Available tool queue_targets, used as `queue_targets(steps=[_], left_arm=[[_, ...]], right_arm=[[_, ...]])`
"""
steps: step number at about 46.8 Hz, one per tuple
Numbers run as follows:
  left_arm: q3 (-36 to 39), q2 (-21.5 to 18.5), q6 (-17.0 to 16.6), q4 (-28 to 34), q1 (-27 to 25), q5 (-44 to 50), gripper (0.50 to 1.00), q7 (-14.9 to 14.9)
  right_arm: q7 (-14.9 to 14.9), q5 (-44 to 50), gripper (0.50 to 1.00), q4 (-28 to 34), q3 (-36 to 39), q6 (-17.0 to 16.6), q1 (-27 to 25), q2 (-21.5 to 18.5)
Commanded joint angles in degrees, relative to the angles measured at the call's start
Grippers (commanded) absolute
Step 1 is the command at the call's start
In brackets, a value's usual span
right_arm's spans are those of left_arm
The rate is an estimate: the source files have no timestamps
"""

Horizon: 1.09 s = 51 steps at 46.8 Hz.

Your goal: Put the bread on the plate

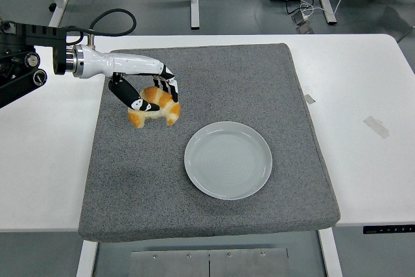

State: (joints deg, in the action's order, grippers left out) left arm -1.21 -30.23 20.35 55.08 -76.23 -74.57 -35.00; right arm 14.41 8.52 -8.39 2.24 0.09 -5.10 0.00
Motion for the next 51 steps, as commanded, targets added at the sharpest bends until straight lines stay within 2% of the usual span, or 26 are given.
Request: queue_targets(steps=[1,11,14,34,51], left_arm=[[0.0,0.0,0.7,0.0,-1.8,1.4,0.554,0.0],[0.0,1.0,2.5,0.0,-6.5,4.1,0.555,0.0],[0.1,2.6,2.6,0.0,-7.1,4.2,0.554,0.0],[0.5,10.8,2.3,-0.1,-7.1,3.8,0.555,0.0],[7.6,15.5,-0.9,-0.3,-6.3,3.6,0.555,0.0]], right_arm=[[0.0,0.0,1.000,-0.1,0.0,0.0,0.1,0.0],[0.0,0.0,1.000,-0.4,0.0,0.0,0.1,0.0],[0.0,0.0,1.000,-0.3,0.0,0.0,0.1,0.0],[0.0,0.0,1.000,-0.3,0.0,0.0,0.1,0.0],[0.0,0.0,1.000,-0.3,0.0,0.0,0.1,0.0]])
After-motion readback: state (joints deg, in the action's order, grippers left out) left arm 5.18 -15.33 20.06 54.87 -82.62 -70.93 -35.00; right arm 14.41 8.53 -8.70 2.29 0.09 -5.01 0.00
